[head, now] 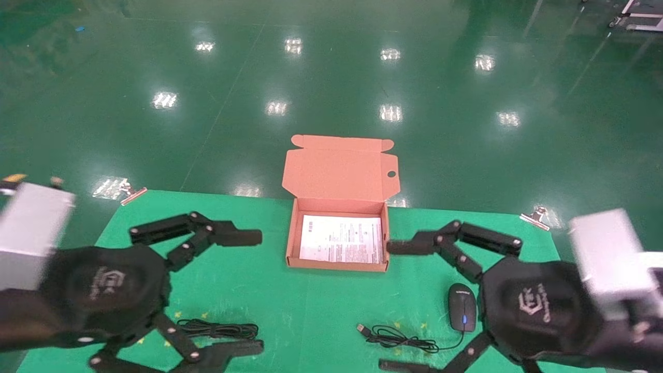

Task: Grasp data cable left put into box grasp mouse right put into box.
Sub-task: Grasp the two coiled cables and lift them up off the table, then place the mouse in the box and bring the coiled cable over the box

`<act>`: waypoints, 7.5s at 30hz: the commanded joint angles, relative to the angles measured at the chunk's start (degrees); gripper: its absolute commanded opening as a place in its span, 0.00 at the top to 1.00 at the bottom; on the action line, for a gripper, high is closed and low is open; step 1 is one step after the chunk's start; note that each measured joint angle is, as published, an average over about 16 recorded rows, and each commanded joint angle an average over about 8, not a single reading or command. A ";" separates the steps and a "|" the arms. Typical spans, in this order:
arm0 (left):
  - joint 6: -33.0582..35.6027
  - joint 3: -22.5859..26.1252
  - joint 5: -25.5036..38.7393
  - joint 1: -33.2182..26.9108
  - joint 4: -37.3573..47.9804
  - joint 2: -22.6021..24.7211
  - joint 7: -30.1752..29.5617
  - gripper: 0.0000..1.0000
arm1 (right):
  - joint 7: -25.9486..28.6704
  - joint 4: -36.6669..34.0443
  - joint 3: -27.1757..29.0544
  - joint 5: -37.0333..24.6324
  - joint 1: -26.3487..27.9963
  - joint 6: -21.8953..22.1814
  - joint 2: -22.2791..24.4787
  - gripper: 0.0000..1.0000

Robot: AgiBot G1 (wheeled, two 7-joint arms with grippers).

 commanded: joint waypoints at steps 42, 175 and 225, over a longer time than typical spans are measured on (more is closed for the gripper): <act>-5.35 30.02 64.15 -16.39 3.30 18.12 -1.55 0.00 | -1.05 1.84 -35.88 -66.92 13.95 14.91 -17.19 0.00; -31.19 17.95 58.10 -26.00 17.61 16.26 0.66 1.00 | 19.44 -2.83 -22.52 -72.95 26.21 37.09 -24.38 1.00; -35.43 19.86 71.87 -27.05 18.32 16.66 -9.73 1.00 | 4.63 -30.45 -31.35 -58.20 28.15 48.82 -42.25 1.00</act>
